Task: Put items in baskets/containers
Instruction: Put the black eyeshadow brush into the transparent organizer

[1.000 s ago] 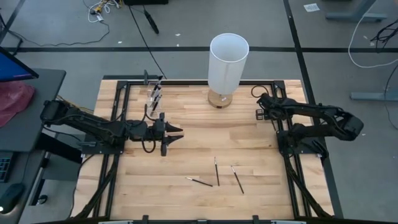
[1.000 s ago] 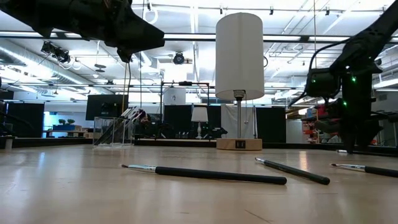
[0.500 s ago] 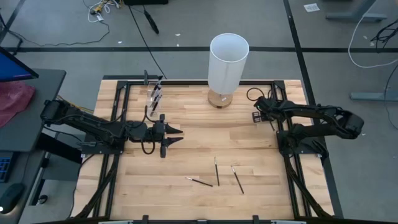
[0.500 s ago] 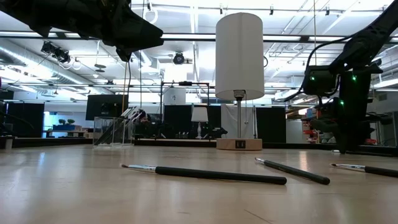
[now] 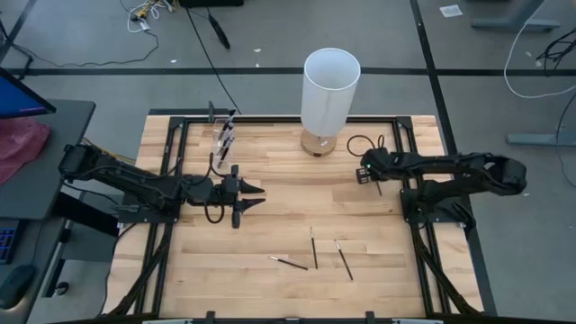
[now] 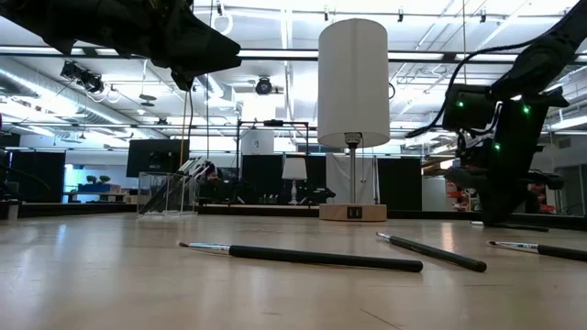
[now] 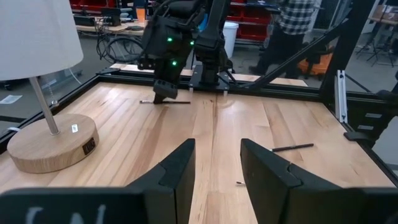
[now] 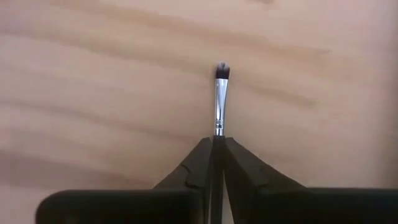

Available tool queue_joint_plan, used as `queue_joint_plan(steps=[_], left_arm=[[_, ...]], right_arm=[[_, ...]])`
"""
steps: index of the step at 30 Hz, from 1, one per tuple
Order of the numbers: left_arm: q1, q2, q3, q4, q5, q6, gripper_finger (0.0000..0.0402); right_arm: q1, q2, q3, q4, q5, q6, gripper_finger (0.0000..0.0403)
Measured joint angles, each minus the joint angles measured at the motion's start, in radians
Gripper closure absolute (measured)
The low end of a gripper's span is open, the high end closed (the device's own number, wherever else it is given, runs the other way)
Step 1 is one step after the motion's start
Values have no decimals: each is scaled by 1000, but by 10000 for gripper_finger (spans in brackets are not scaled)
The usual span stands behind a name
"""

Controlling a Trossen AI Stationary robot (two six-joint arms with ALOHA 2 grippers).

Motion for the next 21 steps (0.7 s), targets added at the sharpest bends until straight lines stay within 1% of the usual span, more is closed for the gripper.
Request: queue_joint_plan(steps=[5, 9, 13, 17, 21], left_arm=[[0, 0, 0, 0, 0, 1, 271], [0, 0, 0, 0, 0, -1, 271], [0, 0, 0, 0, 0, -2, 271], [0, 0, 0, 0, 0, -5, 271], [0, 0, 0, 0, 0, -8, 271]], right_arm=[[153, 2, -1, 96, -20, 52, 365], [275, 12, -1, 150, -21, 71, 392], [390, 56, -1, 231, 4, 79, 395], [491, 122, -1, 378, 34, 79, 399], [553, 182, -2, 571, 37, 49, 401]])
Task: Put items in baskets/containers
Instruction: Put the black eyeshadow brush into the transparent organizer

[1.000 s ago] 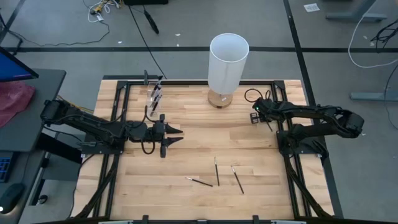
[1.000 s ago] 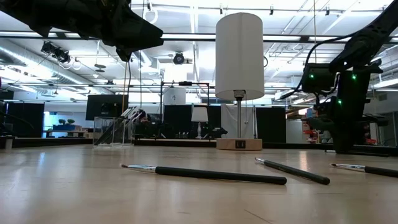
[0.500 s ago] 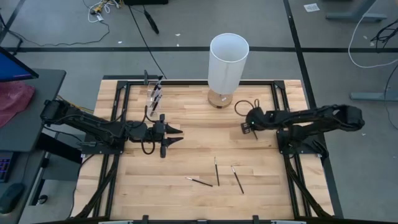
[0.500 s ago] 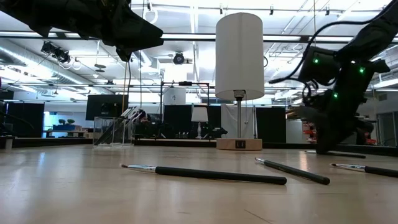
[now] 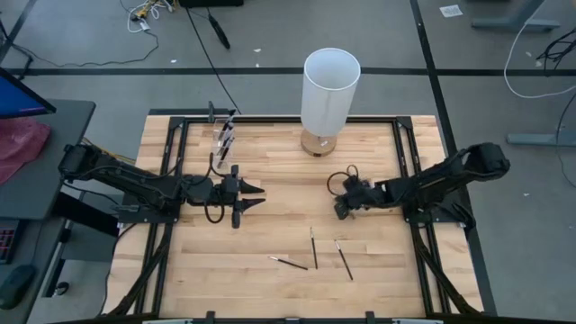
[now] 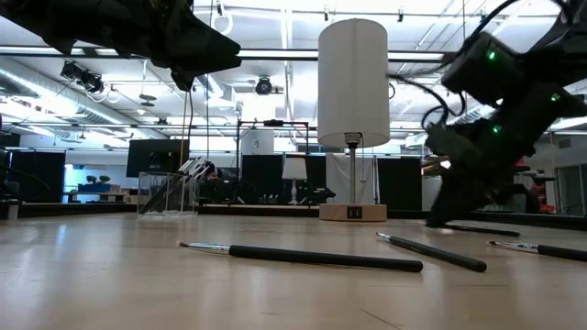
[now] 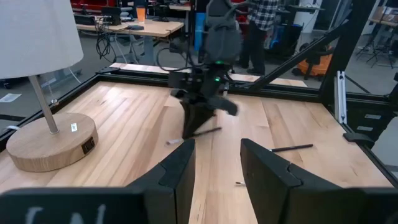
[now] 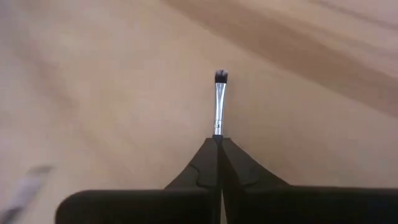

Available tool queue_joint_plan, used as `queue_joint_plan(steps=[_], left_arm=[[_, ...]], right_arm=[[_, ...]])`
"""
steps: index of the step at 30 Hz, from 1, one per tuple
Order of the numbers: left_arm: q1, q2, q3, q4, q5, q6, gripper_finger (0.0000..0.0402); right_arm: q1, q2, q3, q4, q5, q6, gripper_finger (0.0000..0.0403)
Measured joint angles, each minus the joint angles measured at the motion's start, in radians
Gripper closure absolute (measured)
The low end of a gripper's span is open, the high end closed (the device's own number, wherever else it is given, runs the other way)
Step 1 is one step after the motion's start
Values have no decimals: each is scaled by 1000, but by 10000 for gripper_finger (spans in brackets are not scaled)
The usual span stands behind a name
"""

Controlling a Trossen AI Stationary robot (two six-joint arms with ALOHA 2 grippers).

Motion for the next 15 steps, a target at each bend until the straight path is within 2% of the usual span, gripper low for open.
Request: queue_joint_plan(steps=[5, 11, 13, 15], left_arm=[[0, -1, 0, -24, 0, -28, 271], [-5, 31, 1, -94, 0, -104, 271], [-15, 73, -23, -46, 0, -124, 271], [-20, 143, -59, 80, 1, -146, 271]], right_arm=[[28, 45, 0, 238, 39, -116, 402], [32, 81, 1, 426, 70, -231, 403], [33, 97, 2, 508, 75, -283, 403], [40, 113, 2, 603, 76, -340, 403]])
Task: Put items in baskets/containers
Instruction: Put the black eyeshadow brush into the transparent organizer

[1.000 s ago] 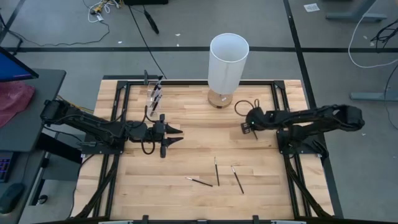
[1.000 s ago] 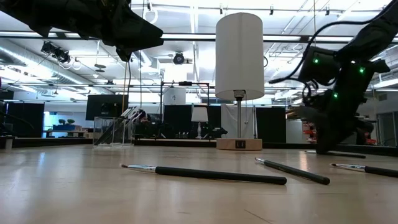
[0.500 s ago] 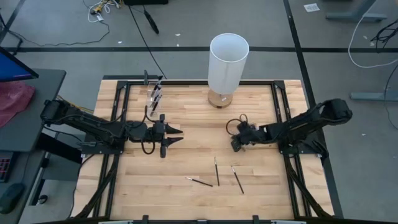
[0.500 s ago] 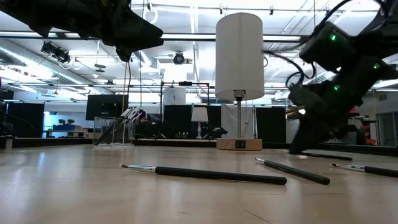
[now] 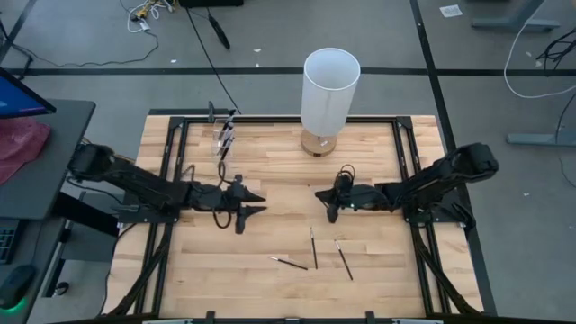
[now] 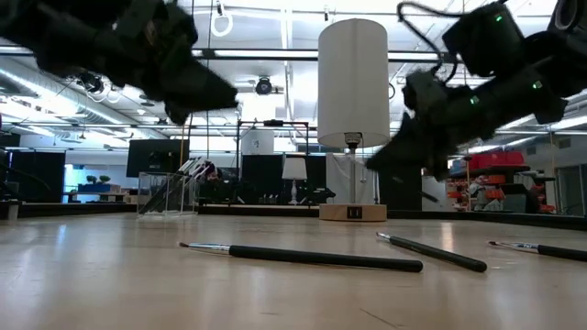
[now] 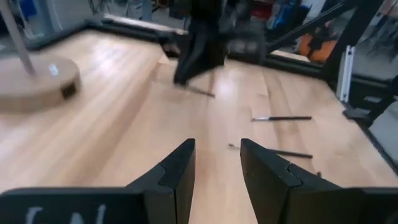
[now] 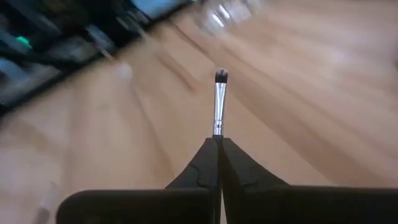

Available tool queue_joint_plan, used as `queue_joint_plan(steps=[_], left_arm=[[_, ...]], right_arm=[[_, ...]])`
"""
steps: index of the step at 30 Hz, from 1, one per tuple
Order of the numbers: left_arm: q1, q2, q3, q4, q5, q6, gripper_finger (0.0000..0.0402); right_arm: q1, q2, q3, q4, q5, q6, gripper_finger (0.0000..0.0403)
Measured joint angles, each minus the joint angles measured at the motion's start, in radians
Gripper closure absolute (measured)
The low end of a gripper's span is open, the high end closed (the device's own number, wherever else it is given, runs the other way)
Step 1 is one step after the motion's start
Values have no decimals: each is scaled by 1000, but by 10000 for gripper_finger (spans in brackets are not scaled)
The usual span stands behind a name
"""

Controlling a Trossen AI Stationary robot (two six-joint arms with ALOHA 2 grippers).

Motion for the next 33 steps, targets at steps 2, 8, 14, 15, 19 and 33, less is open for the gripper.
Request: queue_joint_plan(steps=[2, 8, 14, 15, 19, 33], left_arm=[[-4, 81, -49, 141, 1, -28, 271], [12, 370, -85, 691, 1, -4, 257], [61, 567, 72, 801, 63, 9, 179], [68, 588, 100, 806, 94, 7, 167], [74, 621, 182, 825, 142, 57, 139], [83, 615, 232, 917, 183, 105, 210]], right_arm=[[10, 14, 0, 108, 1, -45, 403], [57, 52, 2, 355, -4, -162, 403], [104, 82, 67, 373, -5, -253, 403], [110, 88, 81, 372, -5, -268, 403], [128, 100, 118, 372, -21, -314, 403], [143, 106, 129, 375, -38, -334, 403]])
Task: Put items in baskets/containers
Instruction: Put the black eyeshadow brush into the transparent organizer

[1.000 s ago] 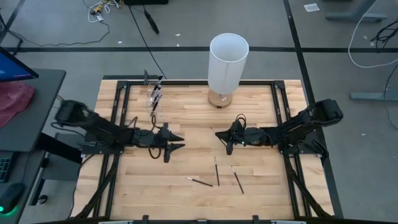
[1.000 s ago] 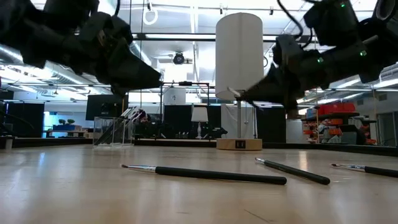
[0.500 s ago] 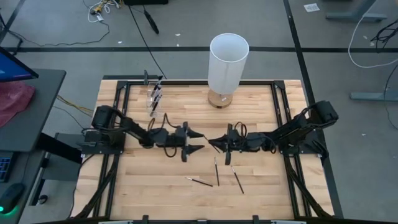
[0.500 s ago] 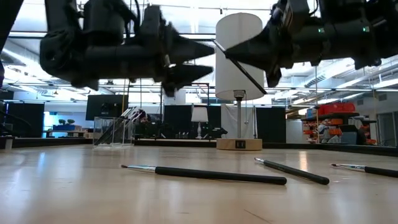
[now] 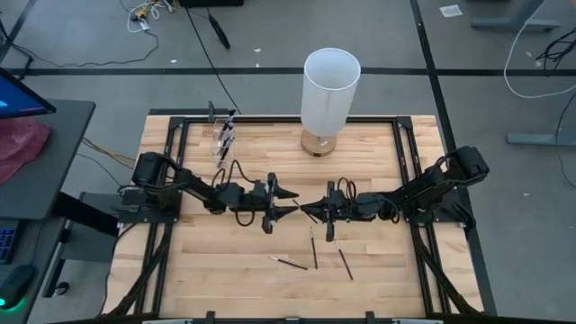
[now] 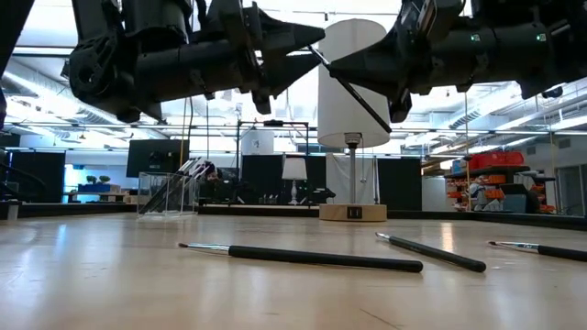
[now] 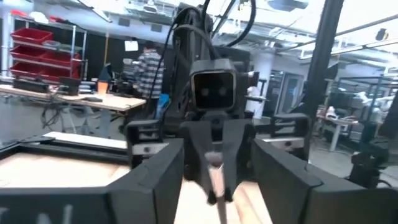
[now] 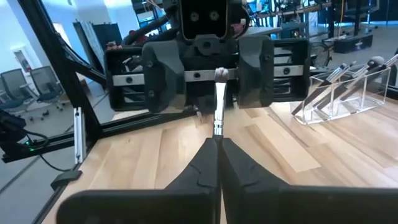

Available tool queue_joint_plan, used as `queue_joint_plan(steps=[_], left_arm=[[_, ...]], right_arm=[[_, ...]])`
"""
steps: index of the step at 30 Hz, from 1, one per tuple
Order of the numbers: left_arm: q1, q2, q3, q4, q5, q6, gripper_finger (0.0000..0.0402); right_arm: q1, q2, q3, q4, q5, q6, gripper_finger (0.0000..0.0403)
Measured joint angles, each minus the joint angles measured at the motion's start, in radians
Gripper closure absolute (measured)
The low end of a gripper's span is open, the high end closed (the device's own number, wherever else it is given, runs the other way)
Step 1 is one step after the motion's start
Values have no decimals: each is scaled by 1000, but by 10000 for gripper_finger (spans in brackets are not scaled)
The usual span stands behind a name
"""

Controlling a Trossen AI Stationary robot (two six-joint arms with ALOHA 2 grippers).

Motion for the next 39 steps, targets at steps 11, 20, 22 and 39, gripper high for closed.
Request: queue_joint_plan(steps=[11, 20, 22, 39], left_arm=[[0, 0, 51, -114, 35, 4, 270], [1, 0, 51, -117, 85, 8, 372], [0, 0, 50, -118, 108, 27, 386], [15, -619, 53, -1234, -225, 121, 384]], right_arm=[[0, 0, 0, 9, 1, -15, 403], [0, -1, -1, 11, -2, -18, 403], [1, -2, -2, 10, -3, -18, 399], [-28, -5, -2, -232, 74, 68, 294]])
